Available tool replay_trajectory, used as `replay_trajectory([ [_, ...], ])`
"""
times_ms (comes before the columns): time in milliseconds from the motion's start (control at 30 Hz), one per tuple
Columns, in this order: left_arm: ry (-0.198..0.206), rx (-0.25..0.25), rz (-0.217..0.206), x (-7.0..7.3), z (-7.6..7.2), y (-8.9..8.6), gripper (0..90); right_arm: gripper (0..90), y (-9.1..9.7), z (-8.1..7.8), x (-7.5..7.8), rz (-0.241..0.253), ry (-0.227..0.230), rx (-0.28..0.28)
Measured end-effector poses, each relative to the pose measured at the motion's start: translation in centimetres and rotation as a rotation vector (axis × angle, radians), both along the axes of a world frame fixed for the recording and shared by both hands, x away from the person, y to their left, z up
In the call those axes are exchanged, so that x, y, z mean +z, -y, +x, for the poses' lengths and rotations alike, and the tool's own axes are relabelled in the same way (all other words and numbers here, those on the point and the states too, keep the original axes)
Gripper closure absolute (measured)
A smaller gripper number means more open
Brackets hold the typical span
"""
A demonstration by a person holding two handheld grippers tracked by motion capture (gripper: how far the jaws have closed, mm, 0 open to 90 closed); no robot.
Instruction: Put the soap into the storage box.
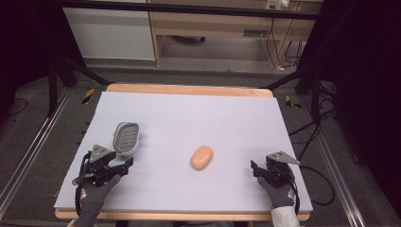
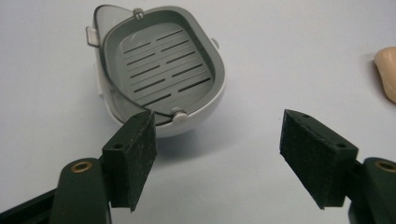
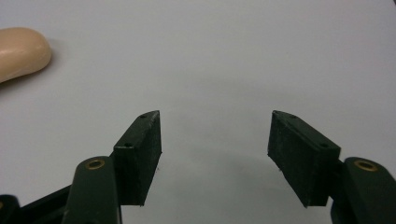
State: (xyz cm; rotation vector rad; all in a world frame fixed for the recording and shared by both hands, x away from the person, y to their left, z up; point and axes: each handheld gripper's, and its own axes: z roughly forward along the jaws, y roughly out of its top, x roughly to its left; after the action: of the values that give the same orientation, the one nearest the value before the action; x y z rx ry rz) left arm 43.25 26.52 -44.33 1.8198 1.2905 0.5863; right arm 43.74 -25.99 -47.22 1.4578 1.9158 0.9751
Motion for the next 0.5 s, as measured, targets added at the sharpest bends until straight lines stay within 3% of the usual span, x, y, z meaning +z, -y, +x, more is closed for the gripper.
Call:
replay_trajectory([
  [500,0.036,-0.057,-0.022,2.2,1.4,2.7,26.4,36.7,0.1,0.0,0.5,0.034,0.015,0.012],
])
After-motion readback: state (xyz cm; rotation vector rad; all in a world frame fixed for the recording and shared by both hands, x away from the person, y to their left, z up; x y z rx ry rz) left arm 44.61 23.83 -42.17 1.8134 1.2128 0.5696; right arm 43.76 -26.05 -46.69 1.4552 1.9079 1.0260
